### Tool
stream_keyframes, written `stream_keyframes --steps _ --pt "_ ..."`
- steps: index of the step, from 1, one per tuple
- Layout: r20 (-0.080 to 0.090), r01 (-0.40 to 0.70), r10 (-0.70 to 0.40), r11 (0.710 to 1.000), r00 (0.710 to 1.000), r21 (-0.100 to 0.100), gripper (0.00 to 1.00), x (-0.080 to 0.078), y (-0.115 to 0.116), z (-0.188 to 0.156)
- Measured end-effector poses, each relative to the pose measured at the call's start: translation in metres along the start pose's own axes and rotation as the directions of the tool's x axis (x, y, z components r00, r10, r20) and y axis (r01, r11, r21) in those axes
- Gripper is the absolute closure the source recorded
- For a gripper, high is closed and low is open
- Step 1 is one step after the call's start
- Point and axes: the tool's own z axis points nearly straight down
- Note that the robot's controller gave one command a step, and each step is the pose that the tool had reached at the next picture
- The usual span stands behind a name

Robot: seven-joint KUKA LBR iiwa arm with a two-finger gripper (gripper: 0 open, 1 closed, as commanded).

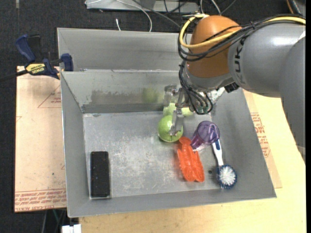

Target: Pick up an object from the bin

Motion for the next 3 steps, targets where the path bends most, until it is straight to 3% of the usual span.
stream_keyframes --steps 1,2,3 --pt "0.008 -0.001 0.001 1.0 1.0 0.0 0.0 -0.002 0.0 -0.005" --pt "0.006 0.252 -0.252 0.968 0.968 0.001 0.0 0.001 -0.029 0.015" --pt "0.009 0.093 -0.093 0.996 0.996 -0.001 0.0 0.01 -0.032 0.023"
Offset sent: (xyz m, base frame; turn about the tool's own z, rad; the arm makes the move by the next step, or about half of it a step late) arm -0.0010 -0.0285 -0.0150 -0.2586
